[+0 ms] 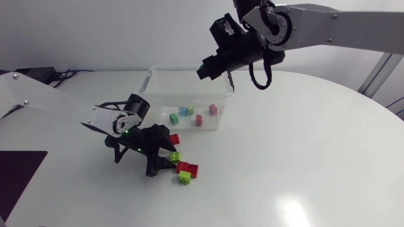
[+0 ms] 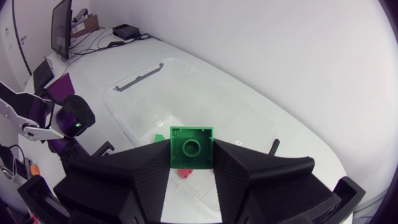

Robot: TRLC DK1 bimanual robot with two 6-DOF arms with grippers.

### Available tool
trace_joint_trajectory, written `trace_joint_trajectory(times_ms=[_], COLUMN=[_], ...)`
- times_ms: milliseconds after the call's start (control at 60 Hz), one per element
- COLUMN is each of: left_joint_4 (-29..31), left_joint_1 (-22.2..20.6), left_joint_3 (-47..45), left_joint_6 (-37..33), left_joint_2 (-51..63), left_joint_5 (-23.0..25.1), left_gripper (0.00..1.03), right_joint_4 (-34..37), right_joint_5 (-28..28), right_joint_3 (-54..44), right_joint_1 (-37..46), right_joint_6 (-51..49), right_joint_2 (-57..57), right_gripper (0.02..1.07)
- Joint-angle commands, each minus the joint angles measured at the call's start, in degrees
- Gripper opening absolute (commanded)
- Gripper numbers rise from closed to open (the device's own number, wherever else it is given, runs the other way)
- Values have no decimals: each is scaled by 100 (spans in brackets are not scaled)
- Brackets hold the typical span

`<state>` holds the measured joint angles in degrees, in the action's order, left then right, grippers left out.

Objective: Place the duplo bricks in the container

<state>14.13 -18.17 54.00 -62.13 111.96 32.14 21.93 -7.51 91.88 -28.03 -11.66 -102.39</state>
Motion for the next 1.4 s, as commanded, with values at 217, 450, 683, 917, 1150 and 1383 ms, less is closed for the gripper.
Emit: trace_joint_trajectory(times_ms=[217, 450, 683, 917, 1150, 1383], left_joint_4=[37, 195, 582, 960, 1496, 1646], left_joint_1=[-143, -63, 104, 174, 376, 490], left_joint_3=[85, -30, -100, -38, 700, 1684], left_joint_6=[-177, -194, -256, -177, -27, 157], left_joint_2=[194, -17, -843, -1774, -2390, -2214], left_joint_5=[-32, -24, 12, 20, 64, 91], left_gripper=[29, 27, 27, 27, 27, 27], right_joint_4=[-75, 57, 101, 197, 180, 180], right_joint_5=[-40, -31, -31, -49, -111, -111], right_joint_3=[753, 1113, 1184, 568, -1005, -2077], right_joint_1=[219, 263, 272, 175, -106, -537], right_joint_6=[164, 173, 190, 147, -117, -214], right_joint_2=[-1029, -1424, -1231, -449, 624, 1151], right_gripper=[40, 90, 102, 102, 102, 102])
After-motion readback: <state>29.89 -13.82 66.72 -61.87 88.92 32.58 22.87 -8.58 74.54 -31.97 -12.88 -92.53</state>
